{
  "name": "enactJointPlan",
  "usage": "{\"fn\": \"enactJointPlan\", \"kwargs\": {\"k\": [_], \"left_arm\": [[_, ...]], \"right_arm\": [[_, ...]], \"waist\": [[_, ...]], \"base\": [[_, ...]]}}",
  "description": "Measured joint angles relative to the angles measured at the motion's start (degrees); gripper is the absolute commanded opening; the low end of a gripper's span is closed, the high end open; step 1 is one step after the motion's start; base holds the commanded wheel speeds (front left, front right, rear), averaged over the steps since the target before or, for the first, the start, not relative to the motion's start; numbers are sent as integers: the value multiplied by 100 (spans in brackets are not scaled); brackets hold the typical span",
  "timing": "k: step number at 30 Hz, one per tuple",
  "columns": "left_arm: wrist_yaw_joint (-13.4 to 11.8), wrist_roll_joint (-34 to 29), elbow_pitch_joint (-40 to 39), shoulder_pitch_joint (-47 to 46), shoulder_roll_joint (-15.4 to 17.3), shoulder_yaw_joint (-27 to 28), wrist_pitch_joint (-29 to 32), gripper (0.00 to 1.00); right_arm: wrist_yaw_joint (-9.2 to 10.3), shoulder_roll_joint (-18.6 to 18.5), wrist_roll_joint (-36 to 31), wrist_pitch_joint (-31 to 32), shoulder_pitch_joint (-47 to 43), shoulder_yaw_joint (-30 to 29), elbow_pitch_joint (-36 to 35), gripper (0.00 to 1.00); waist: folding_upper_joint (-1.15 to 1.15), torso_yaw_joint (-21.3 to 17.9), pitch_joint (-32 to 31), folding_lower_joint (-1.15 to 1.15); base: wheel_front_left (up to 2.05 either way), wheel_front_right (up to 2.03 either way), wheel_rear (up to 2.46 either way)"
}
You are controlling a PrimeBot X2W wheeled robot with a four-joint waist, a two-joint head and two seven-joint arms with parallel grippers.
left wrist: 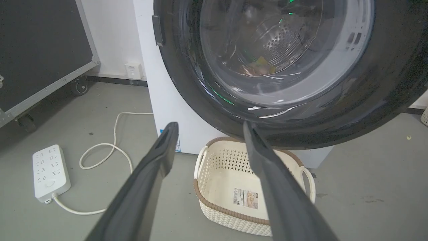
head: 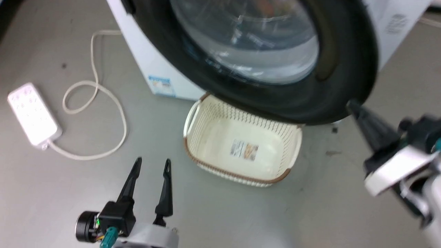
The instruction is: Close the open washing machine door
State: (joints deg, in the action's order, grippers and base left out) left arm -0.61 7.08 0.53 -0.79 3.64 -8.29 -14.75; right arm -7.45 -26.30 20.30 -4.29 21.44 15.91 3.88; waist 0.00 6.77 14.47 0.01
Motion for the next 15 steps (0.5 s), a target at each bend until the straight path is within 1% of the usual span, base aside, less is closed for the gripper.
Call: {"fn": "enactJointPlan", "kwargs": {"k": [2, 5, 10, 15], "left_arm": [[-32, 1, -49, -89, -30, -52, 0, 100], [-76, 19, -118, -216, -62, -134, 0, 100], [-130, 119, -215, -387, -66, -182, 0, 100], [-230, 169, -341, -520, -67, -258, 0, 100]], "right_arm": [[0, -215, 199, 62, 371, 77, 248, 0], [-18, -413, 564, 125, 888, 147, 597, 0], [-13, -563, 1003, 216, 1652, 176, 1163, 0], [-13, -637, 1260, 296, 2341, 172, 1757, 0]], "waist": [[0, 83, 167, 0], [0, 216, 388, 0], [0, 406, 669, 0], [0, 522, 866, 0]], "base": [[0, 0, 0], [0, 0, 0], [0, 0, 0], [0, 0, 0]]}}
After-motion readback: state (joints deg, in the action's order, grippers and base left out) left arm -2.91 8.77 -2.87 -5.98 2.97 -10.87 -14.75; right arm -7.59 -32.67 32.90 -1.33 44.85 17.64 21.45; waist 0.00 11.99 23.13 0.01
